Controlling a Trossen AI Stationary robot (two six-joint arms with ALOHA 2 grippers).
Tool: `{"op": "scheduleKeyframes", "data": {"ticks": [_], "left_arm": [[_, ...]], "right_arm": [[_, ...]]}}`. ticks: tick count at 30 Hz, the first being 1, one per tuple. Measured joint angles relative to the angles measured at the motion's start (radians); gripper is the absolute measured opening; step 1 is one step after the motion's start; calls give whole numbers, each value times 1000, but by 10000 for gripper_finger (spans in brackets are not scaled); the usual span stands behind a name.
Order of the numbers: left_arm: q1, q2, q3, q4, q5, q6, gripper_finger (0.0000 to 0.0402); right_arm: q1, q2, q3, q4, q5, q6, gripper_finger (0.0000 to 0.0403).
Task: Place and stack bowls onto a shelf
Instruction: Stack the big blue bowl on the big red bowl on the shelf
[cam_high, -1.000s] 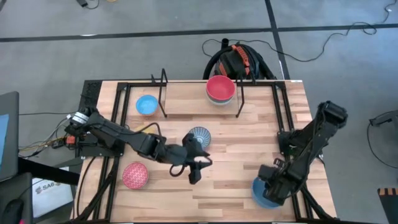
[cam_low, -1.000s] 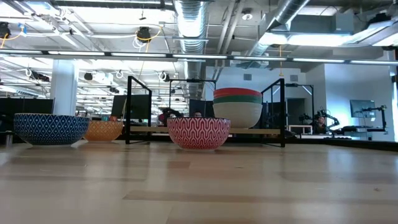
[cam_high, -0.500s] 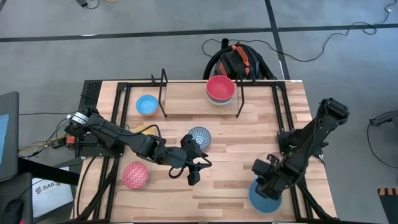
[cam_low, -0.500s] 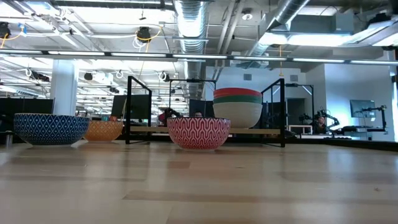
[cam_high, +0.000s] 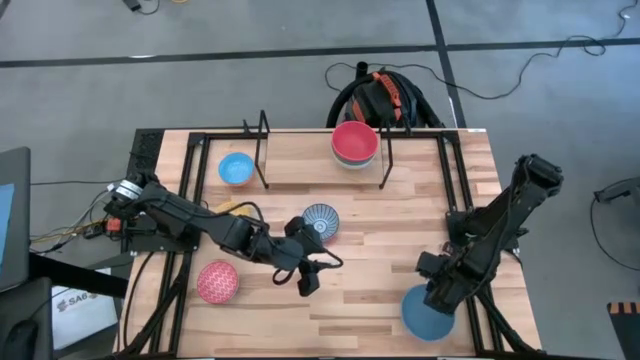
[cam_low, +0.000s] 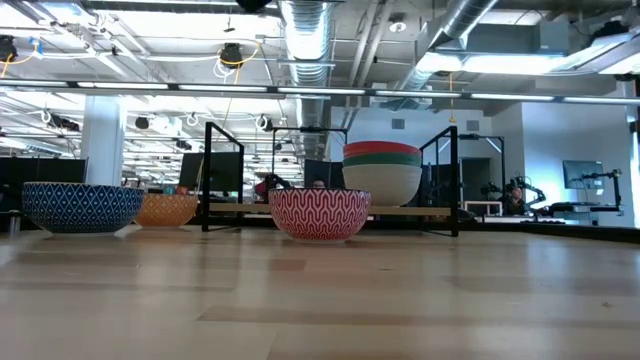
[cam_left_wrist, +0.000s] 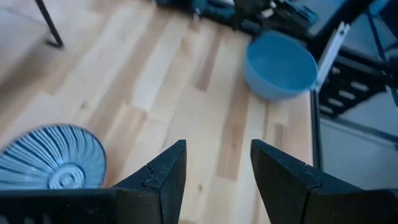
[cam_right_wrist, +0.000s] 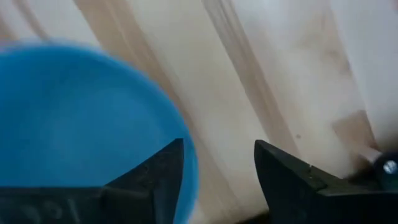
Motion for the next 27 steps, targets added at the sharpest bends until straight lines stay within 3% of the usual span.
{"op": "scheduleKeyframes", "data": {"ticks": [4,9,19,27], "left_arm": [[-1,0,0,-51,12,-30,163],[0,0,0,-73,10,-40,163],[8,0,0,-72,5,-58,163],[31,-25,0,-77,8,-58,163]], "right_arm": [[5,-9,-57,141,-38,-16,226],[4,-6,-110,179,-68,10,197],[-91,-7,-87,256,-49,-101,32],[-228,-7,-26,232,-34,-241,33]]}}
